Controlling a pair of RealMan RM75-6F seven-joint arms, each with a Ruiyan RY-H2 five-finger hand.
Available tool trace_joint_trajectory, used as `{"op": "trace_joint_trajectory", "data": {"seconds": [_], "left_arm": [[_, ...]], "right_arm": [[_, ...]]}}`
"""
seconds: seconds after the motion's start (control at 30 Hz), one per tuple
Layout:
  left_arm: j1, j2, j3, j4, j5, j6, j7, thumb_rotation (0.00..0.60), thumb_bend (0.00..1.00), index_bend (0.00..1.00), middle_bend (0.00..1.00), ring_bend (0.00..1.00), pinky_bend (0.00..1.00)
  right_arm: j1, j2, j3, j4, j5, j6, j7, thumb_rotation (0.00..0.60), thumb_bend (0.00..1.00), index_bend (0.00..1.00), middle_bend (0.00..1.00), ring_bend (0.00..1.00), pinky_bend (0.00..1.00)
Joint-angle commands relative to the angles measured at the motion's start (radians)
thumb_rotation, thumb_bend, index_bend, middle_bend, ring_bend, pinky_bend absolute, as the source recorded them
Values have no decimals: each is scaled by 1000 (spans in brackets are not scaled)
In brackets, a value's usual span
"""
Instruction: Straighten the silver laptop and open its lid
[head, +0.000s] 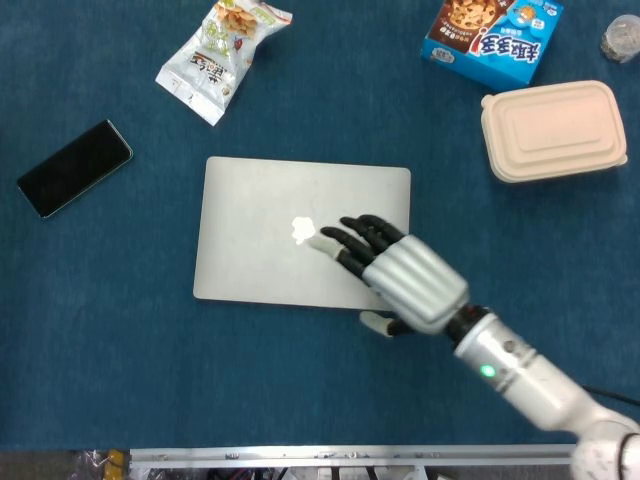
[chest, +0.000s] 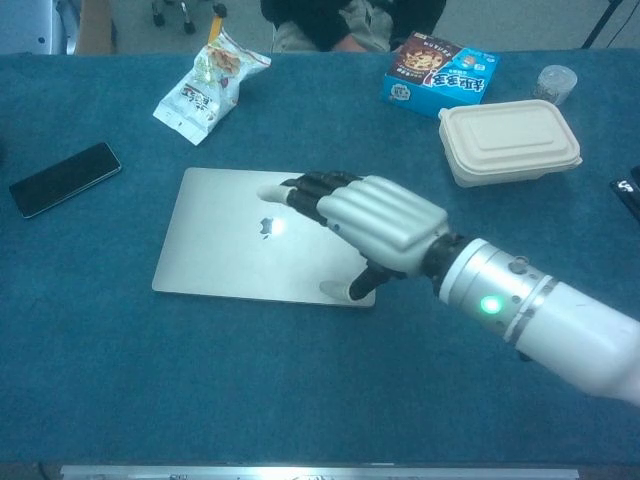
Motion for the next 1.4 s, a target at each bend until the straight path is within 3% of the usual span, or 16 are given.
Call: {"op": "trace_joint_trajectory", "data": {"seconds": [0.03,0.3,0.97,1.4], "left_arm": [[6,7,-5,1,5,-1,0,600,342,93,149,0,0],[19,18,-15,10,9,-17,-5,600,342,93,139,0,0],[44,21,-44,52,12,-34,-40,600,342,93,126,0,0],[62,19,-54,82,34,-22,-84,600,342,92,124,0,0]], "right_arm": [[38,-63,8,52,50,-6,-42,600,219,35,75,1,105],[91,-171,4,150,99,-8,-78,600,219,32,70,0,106],[170,-399,8,444,97,-12,-58,600,224,25,68,0,107],[199,-481,20,573,73,-14,-42,600,225,25,68,0,107]]}}
